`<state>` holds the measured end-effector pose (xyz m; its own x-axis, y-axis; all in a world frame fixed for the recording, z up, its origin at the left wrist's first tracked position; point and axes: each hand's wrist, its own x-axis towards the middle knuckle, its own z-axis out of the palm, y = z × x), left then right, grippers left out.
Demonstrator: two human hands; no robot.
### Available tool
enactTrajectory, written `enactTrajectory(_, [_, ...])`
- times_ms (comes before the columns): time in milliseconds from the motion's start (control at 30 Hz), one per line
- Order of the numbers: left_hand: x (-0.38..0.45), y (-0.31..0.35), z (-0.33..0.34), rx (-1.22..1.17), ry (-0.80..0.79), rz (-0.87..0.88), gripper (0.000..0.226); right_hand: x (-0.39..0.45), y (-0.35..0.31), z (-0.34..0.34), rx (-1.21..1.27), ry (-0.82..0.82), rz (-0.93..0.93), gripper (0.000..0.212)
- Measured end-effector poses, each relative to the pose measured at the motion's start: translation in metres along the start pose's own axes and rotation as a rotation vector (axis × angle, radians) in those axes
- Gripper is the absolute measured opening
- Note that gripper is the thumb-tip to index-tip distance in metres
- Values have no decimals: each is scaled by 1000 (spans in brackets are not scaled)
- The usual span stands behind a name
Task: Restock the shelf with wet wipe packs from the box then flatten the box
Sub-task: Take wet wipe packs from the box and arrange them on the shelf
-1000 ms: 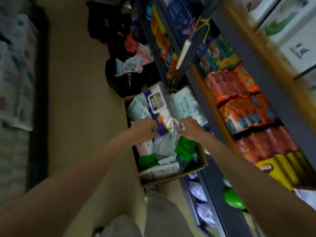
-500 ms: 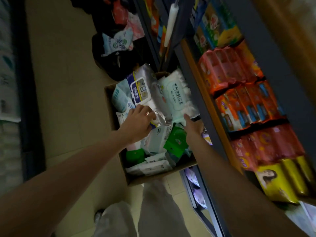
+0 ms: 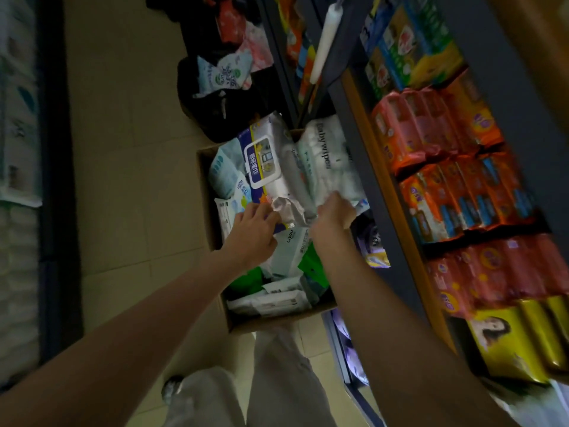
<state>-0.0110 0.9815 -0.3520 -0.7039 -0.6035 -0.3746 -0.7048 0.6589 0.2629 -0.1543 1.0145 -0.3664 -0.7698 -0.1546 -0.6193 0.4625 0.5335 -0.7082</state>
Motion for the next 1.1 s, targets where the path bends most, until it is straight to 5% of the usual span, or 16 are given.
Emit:
enactTrajectory(133, [-1,-9,-2,52,-141,115,67,-28,-25,1,-29,167,-258,24])
enactTrajectory(300, [1,-13,-13,10,-376,43,80,-56,-63,-18,-219,88,-614,35])
enactTrajectory(467, [-7,-55,-17,-144,-156,-248,83,-112,-112,-17,-213,43,-911,44])
enactTrajectory(567, [-23,-90,-2,-200,-139,-245,94,-140,-116,-6,-223,-22,-1073,46])
enactTrajectory(833, [-92,-151,-74,-493,404,-195,102,-220,-107,49,-332,-347,-1371,45])
enactTrajectory(967, [-163,-203,-123,-320,473,-96,117,-293,-92,89,-396,-602,-1457,45])
enactTrajectory(1100, [-268,-270,-154,-190,463,-250,133,-405,-79,133,-388,-852,-1660,33])
